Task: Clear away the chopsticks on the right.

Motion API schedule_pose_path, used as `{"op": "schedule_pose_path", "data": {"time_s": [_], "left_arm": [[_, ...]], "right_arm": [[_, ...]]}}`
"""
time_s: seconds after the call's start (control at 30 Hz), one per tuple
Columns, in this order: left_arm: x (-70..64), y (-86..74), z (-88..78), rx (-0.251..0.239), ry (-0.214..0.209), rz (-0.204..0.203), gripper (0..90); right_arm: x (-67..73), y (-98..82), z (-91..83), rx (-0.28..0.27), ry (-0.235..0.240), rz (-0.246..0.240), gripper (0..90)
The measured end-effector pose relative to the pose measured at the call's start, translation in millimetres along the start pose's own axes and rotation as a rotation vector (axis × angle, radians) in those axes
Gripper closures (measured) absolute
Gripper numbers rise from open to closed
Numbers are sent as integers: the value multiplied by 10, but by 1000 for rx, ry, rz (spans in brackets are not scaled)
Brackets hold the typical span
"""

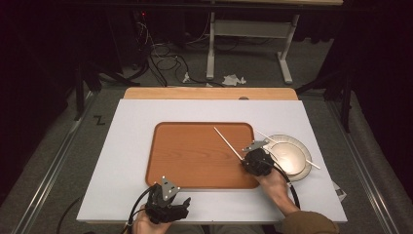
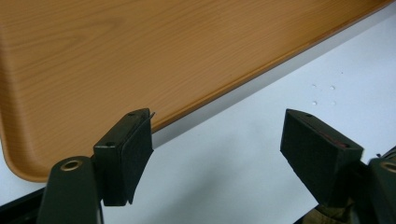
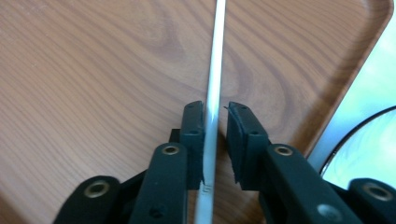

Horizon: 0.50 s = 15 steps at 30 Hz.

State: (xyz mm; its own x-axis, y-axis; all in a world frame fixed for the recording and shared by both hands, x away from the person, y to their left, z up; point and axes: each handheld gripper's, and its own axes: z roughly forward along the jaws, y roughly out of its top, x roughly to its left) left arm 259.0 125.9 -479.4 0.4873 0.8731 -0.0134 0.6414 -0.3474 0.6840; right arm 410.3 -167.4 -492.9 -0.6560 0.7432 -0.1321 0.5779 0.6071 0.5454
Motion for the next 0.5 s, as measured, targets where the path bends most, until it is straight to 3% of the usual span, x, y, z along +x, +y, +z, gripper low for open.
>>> {"op": "schedule_pose_path", "data": {"time_s": [0.27, 0.5], "left_arm": [[-15, 26, 28, 4, -12, 10, 252], [-27, 78, 70, -2, -45, 28, 252]], "right_arm": [[44, -22, -64, -22, 14, -23, 664], [46, -103, -248, -102, 22, -34, 590]]}}
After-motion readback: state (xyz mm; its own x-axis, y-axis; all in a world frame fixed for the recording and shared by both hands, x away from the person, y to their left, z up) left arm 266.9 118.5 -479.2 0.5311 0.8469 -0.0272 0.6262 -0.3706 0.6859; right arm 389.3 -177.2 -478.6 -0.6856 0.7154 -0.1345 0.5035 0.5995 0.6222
